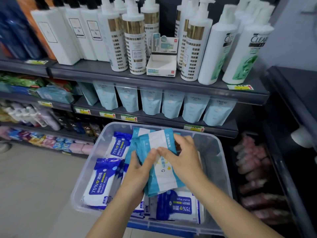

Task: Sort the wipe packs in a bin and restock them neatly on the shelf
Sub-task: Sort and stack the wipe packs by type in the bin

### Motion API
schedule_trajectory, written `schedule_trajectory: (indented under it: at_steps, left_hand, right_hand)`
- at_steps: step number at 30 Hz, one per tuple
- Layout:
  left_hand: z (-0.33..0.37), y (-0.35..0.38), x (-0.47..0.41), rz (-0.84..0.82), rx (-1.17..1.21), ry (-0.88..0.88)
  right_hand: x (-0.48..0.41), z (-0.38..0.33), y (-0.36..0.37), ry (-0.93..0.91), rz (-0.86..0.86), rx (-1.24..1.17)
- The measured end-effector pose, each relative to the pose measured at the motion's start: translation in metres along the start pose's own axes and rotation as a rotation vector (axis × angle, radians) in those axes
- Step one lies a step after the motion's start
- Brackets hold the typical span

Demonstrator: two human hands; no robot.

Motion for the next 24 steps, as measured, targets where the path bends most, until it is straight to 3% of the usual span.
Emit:
schedule_trajectory:
  at_steps: [10, 19, 24]
  left_hand:
    - [-0.011, 0.011, 0.014, 0.036, -0.041, 0.018]
    - [-0.027, 0.037, 0.028, -0.060, -0.226, -0.021]
    - [-0.026, 0.029, 0.028, 0.001, -0.354, 0.026]
  right_hand:
    - [0.014, 0.023, -0.004, 0.294, -0.408, -0.385]
    - [0.031, 0.045, -0.021, 0.371, -0.432, -0.480]
    - [0.033, 0.047, -0.018, 0.401, -0.438, -0.543]
Point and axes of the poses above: each hand's wrist, its own x-axis away from the middle knuckle, its own y-axis out of the palm, z = x × y, the point moved 3 cm from there along -x, towards the middle knuckle, and after that the axes turned 1 degree about -z, right-handed, at the moved point
